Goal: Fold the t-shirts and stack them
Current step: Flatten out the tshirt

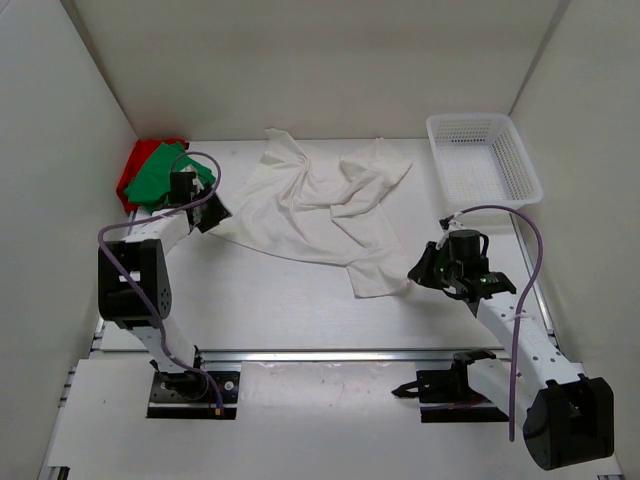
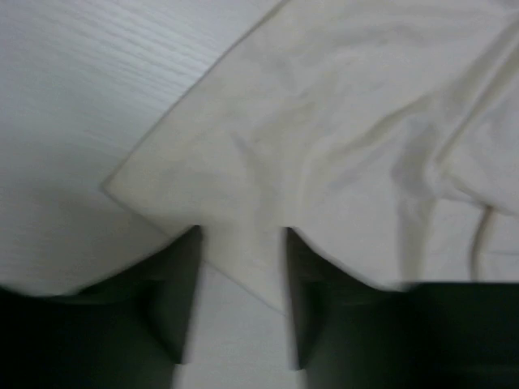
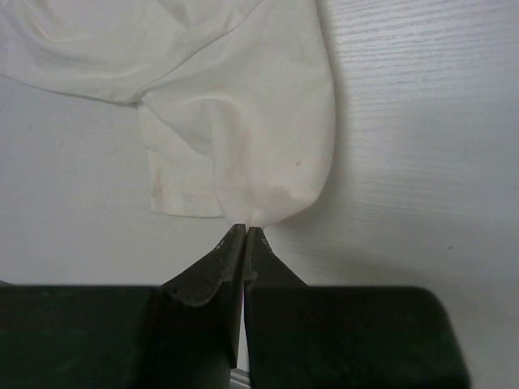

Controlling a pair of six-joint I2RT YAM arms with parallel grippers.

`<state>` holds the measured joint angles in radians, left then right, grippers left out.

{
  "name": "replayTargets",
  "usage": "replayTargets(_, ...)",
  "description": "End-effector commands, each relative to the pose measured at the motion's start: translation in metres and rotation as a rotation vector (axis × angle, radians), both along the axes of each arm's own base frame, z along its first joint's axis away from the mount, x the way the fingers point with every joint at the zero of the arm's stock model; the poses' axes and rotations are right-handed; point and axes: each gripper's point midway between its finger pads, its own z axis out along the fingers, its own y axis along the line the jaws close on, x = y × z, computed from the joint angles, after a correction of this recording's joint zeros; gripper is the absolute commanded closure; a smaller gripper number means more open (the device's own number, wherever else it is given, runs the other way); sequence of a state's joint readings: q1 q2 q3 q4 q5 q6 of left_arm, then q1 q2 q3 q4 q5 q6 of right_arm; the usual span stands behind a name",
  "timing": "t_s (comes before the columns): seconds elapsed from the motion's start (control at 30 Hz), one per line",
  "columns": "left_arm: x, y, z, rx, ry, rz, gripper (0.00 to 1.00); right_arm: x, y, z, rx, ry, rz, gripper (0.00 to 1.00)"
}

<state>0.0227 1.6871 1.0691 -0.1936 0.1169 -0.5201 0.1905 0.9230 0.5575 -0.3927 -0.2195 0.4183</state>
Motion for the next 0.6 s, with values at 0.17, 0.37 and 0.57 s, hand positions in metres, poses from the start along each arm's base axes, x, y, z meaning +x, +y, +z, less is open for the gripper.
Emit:
replayTargets(0.17,-0.032,0.057,-0.042,-0.050,0.142,0.231,0.72,0.014,0.008,0.018,0.033,-0.073,0.023,1.00)
replayTargets(0.37,-0.032,0.057,-0.048,-0.056,0.131,0.264,0.61,0.013,0.011,0.014,0.040,-0.063,0.036,1.00)
replayTargets(0.57,-0.022,0.054,-0.066,-0.089,0.150,0.285,0.61,0.012,0.010,0.012,0.032,-0.063,0.036,1.00)
